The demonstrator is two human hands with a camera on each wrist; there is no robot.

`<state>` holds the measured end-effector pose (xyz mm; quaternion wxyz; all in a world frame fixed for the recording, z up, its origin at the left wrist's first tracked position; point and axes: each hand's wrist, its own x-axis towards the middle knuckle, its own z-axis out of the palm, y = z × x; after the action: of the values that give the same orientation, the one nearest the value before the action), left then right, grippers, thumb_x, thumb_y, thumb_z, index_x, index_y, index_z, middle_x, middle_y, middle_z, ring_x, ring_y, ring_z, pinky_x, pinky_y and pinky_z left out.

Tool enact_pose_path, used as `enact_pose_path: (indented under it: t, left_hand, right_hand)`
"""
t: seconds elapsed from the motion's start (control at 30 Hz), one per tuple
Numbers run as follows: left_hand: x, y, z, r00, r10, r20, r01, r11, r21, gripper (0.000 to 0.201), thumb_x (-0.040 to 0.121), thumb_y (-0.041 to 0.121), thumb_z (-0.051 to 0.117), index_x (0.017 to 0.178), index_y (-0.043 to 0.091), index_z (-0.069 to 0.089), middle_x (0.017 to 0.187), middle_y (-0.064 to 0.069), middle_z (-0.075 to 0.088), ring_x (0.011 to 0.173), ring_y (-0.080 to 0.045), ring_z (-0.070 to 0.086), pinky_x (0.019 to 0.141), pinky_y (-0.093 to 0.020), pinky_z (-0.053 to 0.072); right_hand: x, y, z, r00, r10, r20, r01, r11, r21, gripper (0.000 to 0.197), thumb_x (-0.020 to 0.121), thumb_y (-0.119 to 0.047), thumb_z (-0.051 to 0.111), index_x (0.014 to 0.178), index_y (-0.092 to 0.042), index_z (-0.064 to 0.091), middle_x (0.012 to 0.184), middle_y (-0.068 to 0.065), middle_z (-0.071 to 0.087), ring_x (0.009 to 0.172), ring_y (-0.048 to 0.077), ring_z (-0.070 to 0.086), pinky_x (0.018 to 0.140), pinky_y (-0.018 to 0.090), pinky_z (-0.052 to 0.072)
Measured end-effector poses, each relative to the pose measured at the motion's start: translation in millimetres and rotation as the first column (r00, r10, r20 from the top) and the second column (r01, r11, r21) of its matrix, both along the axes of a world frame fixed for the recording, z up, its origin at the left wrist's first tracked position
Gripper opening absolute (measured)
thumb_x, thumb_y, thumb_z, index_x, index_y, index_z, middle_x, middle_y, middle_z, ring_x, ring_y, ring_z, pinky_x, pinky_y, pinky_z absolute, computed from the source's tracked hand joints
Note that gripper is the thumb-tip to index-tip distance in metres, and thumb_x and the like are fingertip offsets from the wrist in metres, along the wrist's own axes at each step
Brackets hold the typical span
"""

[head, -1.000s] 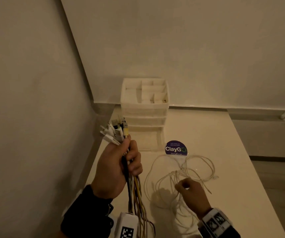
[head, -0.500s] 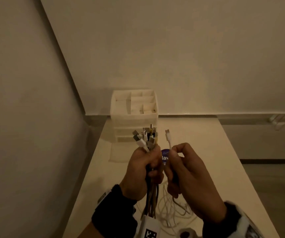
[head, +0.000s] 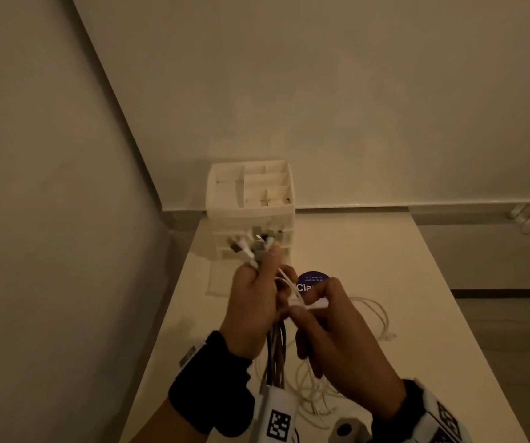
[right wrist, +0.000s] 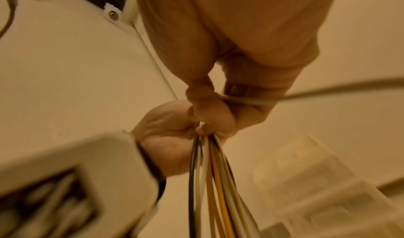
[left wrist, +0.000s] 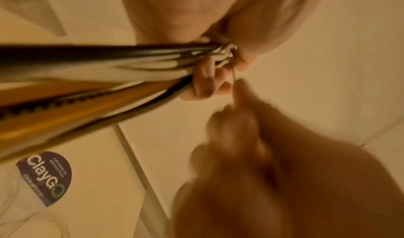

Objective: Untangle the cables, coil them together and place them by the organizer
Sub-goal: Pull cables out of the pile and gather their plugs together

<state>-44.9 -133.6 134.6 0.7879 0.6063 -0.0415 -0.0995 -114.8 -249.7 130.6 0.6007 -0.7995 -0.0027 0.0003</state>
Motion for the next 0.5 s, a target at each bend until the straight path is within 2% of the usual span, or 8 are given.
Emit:
enact_pose_path:
  t: [0.07,0.13,0.17,0.2,0.23,0.3,0.4,0.5]
  left_hand:
    - [13,11,2,0.995,0.096,0.0,-0.096,0.989,-0.115,0.047,0.098,0.037,0.045,0.059,0.017,0.063,0.057,-0.008,0.054,0.049,-0.02,0.05,0.05,-0.031,0.046]
    - [24,25,7,0.992,0.124,-0.035,-0.128,0.956,-0.263,0.041,0.099,0.035,0.043,0.064,0.017,0.055,0.053,-0.001,0.047,0.05,-0.019,0.054,0.06,-0.042,0.056]
    - [28,33,10,0.99,0.132,-0.047,-0.14,0.942,-0.304,0.038,0.099,0.037,0.043,0.066,0.018,0.05,0.052,0.002,0.041,0.045,-0.015,0.049,0.056,-0.039,0.056]
    - [33,43,13,0.988,0.147,-0.051,-0.156,0.935,-0.318,0.038,0.098,0.039,0.043,0.066,0.019,0.045,0.051,0.005,0.036,0.04,-0.011,0.041,0.046,-0.029,0.05]
    - [38,54,17,0.986,0.163,-0.041,-0.168,0.929,-0.33,0.038,0.098,0.041,0.043,0.065,0.021,0.043,0.05,0.007,0.033,0.037,-0.007,0.032,0.039,-0.019,0.039]
    - [46,77,24,0.983,0.181,-0.002,-0.171,0.921,-0.351,0.04,0.097,0.042,0.045,0.063,0.022,0.04,0.049,0.008,0.028,0.035,-0.005,0.023,0.036,-0.014,0.023]
    - [47,96,29,0.987,0.13,0.096,-0.104,0.966,-0.238,0.043,0.09,0.033,0.06,0.057,0.021,0.035,0.05,0.005,0.018,0.034,-0.006,0.018,0.036,-0.016,0.017]
    - [28,78,27,0.983,-0.026,0.184,0.02,0.999,0.036,0.029,0.082,0.021,0.07,0.059,0.022,0.051,0.045,0.006,0.03,0.031,-0.007,0.024,0.037,-0.016,0.019]
  right_hand:
    - [-9,-6,-17,0.996,0.087,-0.026,-0.087,0.996,0.002,0.009,0.098,-0.028,0.05,0.094,-0.021,0.047,0.056,0.002,0.06,0.046,0.007,0.049,0.052,0.022,0.04]
    - [-16,-17,-36,0.991,0.125,-0.036,-0.126,0.992,-0.021,0.014,0.098,-0.024,0.051,0.087,-0.019,0.057,0.055,0.0,0.057,0.05,0.006,0.049,0.055,0.022,0.041]
    - [-18,-23,-44,0.99,0.13,-0.055,-0.133,0.99,-0.045,0.019,0.098,-0.024,0.051,0.082,-0.019,0.061,0.055,-0.002,0.056,0.052,0.006,0.049,0.056,0.021,0.041]
    - [-20,-30,-52,0.987,0.135,-0.086,-0.141,0.988,-0.058,0.023,0.098,-0.024,0.052,0.077,-0.021,0.063,0.055,-0.004,0.054,0.053,0.006,0.049,0.056,0.021,0.041]
    - [-22,-37,-58,0.982,0.141,-0.122,-0.149,0.987,-0.06,0.026,0.097,-0.024,0.053,0.074,-0.021,0.064,0.055,-0.005,0.053,0.053,0.006,0.048,0.056,0.021,0.041]
    - [-26,-49,-68,0.975,0.122,-0.186,-0.132,0.99,-0.04,0.03,0.097,-0.024,0.053,0.069,-0.019,0.063,0.055,-0.005,0.049,0.053,0.008,0.044,0.056,0.023,0.039]
    - [-25,-61,-73,0.979,0.016,-0.205,-0.024,0.999,-0.036,0.037,0.096,-0.026,0.054,0.06,-0.019,0.059,0.055,-0.005,0.046,0.053,0.008,0.042,0.057,0.026,0.037]
    - [-16,-58,-60,0.984,-0.096,-0.148,0.098,0.995,0.006,0.045,0.092,-0.033,0.06,0.052,-0.018,0.046,0.054,-0.002,0.039,0.052,0.012,0.036,0.058,0.033,0.035]
